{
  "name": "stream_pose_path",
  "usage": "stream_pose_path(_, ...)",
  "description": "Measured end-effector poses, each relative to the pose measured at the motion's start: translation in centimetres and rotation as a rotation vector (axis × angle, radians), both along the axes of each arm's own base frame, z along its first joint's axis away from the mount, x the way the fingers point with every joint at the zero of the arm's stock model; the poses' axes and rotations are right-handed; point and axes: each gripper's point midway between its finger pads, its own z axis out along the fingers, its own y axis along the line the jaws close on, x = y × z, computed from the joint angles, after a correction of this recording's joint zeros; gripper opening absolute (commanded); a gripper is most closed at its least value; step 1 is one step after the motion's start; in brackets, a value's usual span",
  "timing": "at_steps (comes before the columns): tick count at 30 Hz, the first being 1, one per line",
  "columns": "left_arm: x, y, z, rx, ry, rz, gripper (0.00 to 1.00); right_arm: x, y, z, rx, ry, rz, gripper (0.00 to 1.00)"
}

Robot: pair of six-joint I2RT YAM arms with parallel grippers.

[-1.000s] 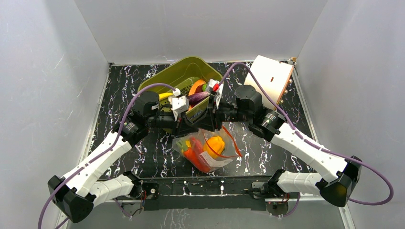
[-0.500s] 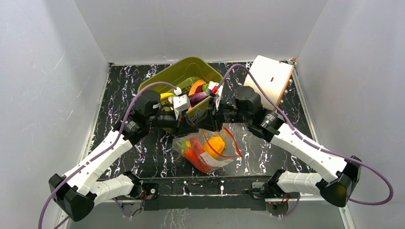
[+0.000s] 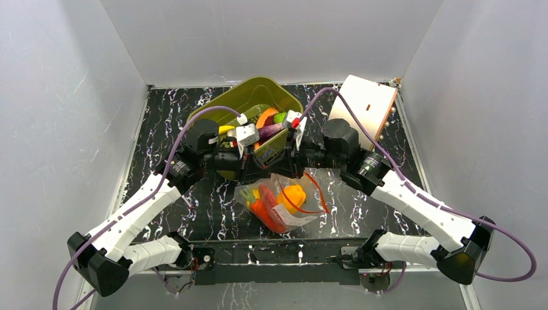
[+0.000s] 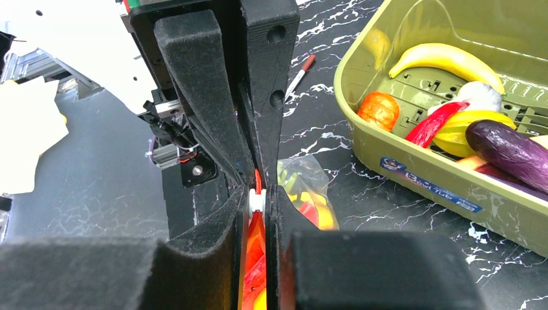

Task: Place the food in the zip-top bag and seal the zipper
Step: Zip the zipper food storage bag at the center of the board.

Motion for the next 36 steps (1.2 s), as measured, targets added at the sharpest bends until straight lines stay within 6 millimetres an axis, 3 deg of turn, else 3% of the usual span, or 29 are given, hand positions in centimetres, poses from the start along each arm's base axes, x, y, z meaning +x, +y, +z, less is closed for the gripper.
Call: stream_pose_path(36,-0.6,0.3,2.8,-0.074,-0.078,0.005,0.00,-0.9,-2.3,-0.4,-0.064,-0.035,-0.034,0.00)
